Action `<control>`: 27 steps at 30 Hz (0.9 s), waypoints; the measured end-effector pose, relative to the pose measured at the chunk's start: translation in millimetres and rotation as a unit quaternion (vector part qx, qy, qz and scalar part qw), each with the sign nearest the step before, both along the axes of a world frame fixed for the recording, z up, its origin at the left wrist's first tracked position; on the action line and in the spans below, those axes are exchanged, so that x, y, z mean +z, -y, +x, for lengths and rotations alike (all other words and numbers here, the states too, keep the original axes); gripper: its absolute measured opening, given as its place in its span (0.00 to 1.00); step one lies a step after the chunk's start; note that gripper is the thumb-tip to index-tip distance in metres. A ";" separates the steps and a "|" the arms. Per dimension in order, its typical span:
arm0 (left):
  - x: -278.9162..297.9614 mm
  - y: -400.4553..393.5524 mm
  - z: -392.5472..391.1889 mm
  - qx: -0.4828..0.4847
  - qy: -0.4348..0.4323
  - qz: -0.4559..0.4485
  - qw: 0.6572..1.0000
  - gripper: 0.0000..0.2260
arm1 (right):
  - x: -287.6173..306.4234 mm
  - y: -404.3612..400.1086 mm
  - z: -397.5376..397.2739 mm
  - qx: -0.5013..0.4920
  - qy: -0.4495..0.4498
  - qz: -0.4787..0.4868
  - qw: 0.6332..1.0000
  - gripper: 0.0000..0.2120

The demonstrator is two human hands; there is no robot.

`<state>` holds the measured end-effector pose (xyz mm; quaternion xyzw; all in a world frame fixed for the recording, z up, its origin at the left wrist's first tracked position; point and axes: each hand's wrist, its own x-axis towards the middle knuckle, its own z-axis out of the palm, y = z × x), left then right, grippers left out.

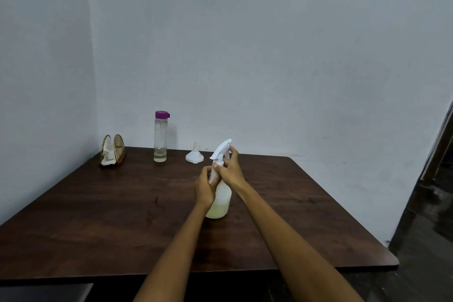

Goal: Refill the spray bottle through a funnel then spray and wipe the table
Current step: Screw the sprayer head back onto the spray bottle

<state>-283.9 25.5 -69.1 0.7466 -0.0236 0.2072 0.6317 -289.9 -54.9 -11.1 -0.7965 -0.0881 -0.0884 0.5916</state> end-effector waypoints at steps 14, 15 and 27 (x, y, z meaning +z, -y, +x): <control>-1.4 5.1 -6.0 0.052 0.022 0.026 0.998 0.10 | -13.4 -10.7 -0.9 -0.138 0.005 0.044 0.989 0.37; -1.2 6.0 -7.3 0.055 0.024 0.035 0.998 0.10 | -14.1 -15.2 -2.5 -0.166 0.017 0.033 0.985 0.35; 19.1 0.3 -14.4 0.012 -0.061 0.075 0.995 0.11 | -9.4 -4.2 -16.8 -0.105 -0.027 0.095 0.990 0.50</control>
